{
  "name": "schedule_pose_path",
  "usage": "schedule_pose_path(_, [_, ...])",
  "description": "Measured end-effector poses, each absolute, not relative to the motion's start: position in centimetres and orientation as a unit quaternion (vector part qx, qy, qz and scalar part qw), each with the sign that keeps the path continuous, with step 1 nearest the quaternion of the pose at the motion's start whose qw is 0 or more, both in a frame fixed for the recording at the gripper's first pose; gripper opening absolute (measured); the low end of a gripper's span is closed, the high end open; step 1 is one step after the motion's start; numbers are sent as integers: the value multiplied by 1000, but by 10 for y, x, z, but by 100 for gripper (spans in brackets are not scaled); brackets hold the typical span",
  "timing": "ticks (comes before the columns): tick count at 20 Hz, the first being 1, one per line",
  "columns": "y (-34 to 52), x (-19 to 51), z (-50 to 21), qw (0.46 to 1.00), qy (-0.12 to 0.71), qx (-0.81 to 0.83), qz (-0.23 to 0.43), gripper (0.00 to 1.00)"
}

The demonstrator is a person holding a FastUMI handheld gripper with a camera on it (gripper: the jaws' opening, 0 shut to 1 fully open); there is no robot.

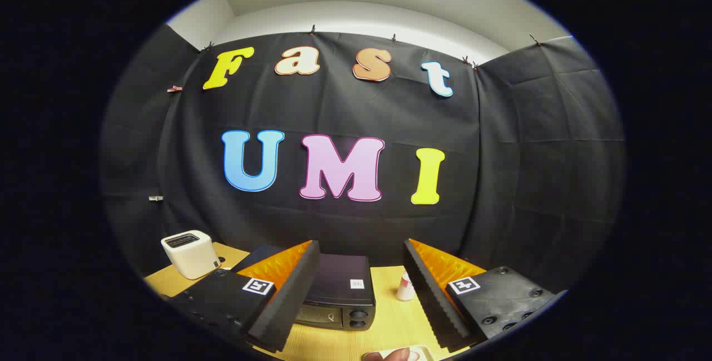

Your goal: Open the toaster oven, put the food inside, and close the toaster oven door.

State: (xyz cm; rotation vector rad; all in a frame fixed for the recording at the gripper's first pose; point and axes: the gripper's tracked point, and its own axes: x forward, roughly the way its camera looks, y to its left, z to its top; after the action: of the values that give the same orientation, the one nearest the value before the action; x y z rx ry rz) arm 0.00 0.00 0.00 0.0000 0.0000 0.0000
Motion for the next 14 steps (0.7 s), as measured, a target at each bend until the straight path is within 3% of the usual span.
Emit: schedule_pose_path(14, [-1,-2,-6,1000,3,1,-5,98])
